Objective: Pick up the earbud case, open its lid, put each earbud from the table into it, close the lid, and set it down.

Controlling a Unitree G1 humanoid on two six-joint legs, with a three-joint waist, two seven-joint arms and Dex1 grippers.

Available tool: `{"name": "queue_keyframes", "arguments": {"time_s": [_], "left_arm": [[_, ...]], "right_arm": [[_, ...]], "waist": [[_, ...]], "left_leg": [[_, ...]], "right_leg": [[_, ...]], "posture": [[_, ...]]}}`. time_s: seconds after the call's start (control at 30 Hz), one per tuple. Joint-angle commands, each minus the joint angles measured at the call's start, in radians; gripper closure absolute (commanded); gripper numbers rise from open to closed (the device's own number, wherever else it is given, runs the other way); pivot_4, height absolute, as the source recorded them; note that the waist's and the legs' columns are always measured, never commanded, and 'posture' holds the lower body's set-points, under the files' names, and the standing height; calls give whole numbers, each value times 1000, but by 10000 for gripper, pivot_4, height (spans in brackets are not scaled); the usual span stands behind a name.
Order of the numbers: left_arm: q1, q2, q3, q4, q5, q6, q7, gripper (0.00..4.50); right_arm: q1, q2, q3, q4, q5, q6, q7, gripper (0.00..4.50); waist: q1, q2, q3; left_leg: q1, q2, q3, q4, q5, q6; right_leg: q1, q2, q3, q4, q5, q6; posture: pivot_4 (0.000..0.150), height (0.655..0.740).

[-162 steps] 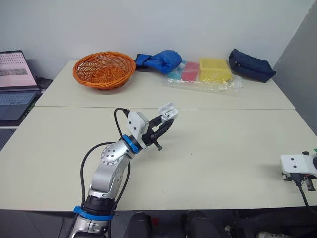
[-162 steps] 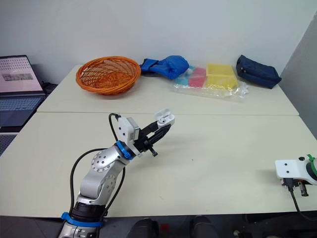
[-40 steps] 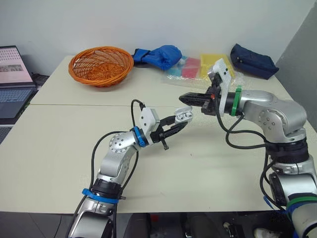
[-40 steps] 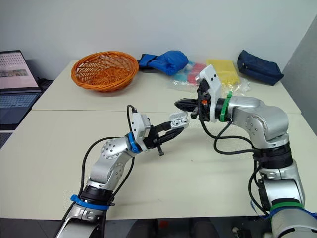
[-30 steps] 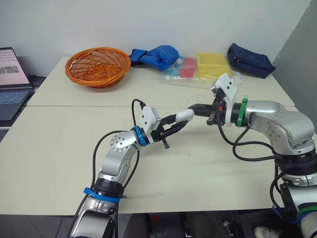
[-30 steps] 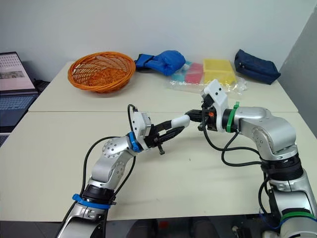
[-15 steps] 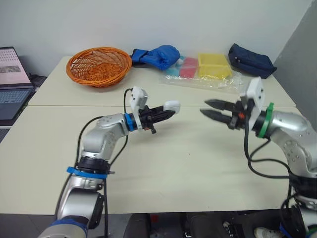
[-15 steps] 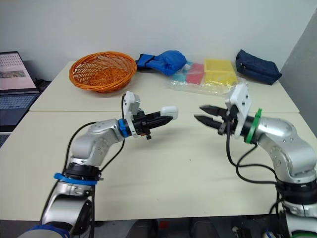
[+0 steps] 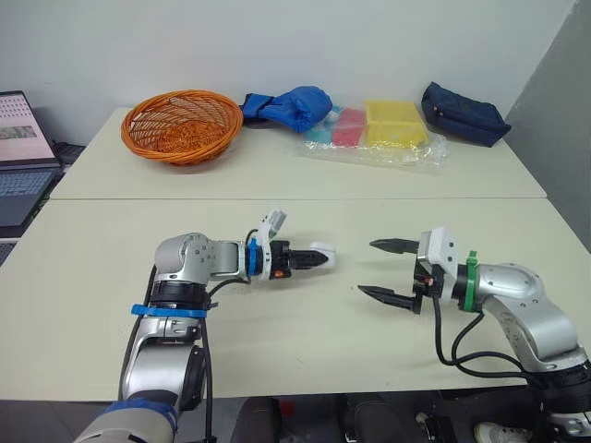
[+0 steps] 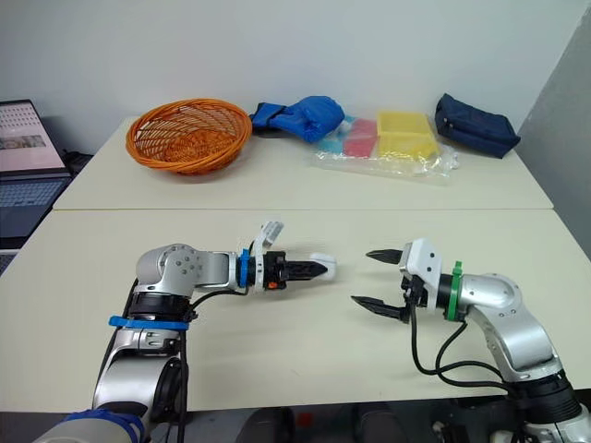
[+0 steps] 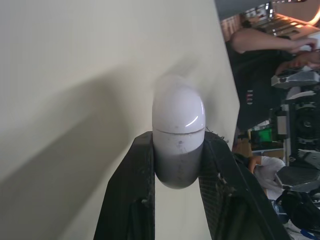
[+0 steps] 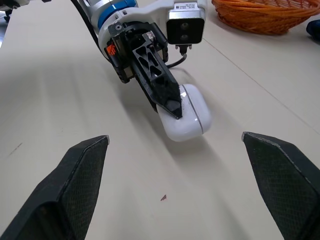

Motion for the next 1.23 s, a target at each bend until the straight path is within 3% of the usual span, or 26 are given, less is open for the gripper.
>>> {"name": "queue_keyframes", "arguments": {"time_s": [0.03, 0.3, 0.47, 0.6, 0.73, 0.87, 0.93, 1.1, 1.23], "left_arm": [[37, 12, 5, 20, 46, -31, 38, 36952], [88, 61, 10, -33, 73, -43, 64, 13124], [119, 180, 95, -142, 35, 46, 69, 216], [170, 316, 107, -184, 56, -20, 28, 216], [263, 476, 51, -225, 204, -601, -226, 216], [319, 491, 54, -209, 291, -972, -348, 216], [378, 472, 55, -197, 405, -1228, -292, 216], [431, 439, 31, -205, 459, -1323, -275, 216], [435, 423, 6, -236, 410, -1275, -334, 216]], "right_arm": [[-8, 13, -18, -3, 12, 17, -24, 240], [-57, 36, -24, 64, 9, 24, -46, 0], [-88, 30, -15, 152, -13, -35, -10, 0], [-94, 19, -24, 207, -19, -67, 22, 0], [-111, -17, -56, 264, -7, -94, 70, 0], [-115, -33, -85, 265, 13, -95, 97, 0], [-110, -54, -102, 232, 27, -81, 115, 0], [-99, -67, -113, 192, 48, -48, 116, 0], [-101, -71, -106, 191, 49, -37, 127, 0]], "waist": [[0, 0, 0], [-2, 0, -2], [-23, -1, -2], [-38, -1, -2], [-37, -1, -1], [-3, -1, -1], [5, -1, -1], [9, -1, -1], [9, -1, -1]], "left_leg": [[0, 0, 0, 0, 0, 0], [5, 0, 0, 1, 0, 0], [16, 1, -4, -1, 0, 0], [20, 1, -12, -4, 0, 0], [19, 1, -17, -10, 0, -1], [15, 1, -12, -15, 0, -1], [14, 1, -8, -16, 0, -2], [8, 1, -7, -16, -2, -4], [8, 0, -7, -15, -2, -5]], "right_leg": [[0, 0, 0, 0, 0, 0], [2, 1, 1, 1, 3, -4], [10, 8, 4, 0, 5, -13], [10, 12, 5, 1, 4, -18], [7, 12, 5, 1, 1, -24], [2, 10, 4, 0, 0, -24], [1, 10, 4, -1, -1, -23], [-2, 9, 5, -2, -2, -21], [-2, 8, 5, -2, -4, -16]], "posture": [[1500, 7400], [1500, 7400], [1500, 7400], [1500, 7400], [1500, 7400], [1500, 7400], [1500, 7400], [1500, 7400], [1500, 7400]]}}
